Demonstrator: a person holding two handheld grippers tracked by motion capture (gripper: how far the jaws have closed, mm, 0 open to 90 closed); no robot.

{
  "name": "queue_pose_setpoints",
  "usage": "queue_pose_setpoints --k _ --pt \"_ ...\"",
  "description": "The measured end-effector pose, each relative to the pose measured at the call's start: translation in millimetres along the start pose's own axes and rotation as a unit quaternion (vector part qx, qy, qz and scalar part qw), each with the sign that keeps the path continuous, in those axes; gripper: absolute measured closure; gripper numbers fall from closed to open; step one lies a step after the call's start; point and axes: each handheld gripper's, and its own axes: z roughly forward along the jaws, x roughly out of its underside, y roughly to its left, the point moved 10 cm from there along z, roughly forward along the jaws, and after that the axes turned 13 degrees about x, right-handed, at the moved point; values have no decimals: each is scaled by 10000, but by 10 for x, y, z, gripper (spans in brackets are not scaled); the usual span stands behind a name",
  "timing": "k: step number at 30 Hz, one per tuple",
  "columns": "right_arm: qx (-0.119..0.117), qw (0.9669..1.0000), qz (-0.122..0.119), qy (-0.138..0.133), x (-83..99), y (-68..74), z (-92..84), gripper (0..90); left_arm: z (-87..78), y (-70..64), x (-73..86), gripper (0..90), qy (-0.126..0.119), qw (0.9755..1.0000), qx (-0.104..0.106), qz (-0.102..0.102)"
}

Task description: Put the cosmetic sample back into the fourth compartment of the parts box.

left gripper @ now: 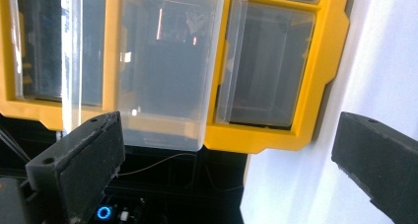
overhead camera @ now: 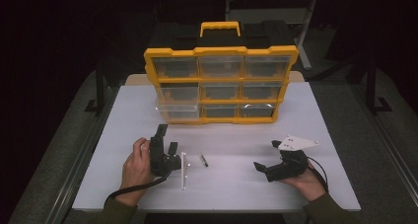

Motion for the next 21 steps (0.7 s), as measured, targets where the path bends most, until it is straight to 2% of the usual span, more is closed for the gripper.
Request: queue_pose_setpoints --k 5,9,10,14,21 --pt "-19 10000 3 4 2 6 8 0 14 -12 13 0 -57 9995 115 -281" --pt "-17 10000 -10 4 2 6 8 0 42 -32 27 0 -151 9980 248 -561" --pt "-16 10000 -1 4 2 6 9 0 38 -33 42 0 -101 9978 287 -596" --pt "-22 10000 -3 7 4 6 10 0 69 -53 59 0 -171 9949 394 -912" --pt "-17 10000 -3 7 3 6 13 0 94 -64 121 0 -133 9904 539 -1269"
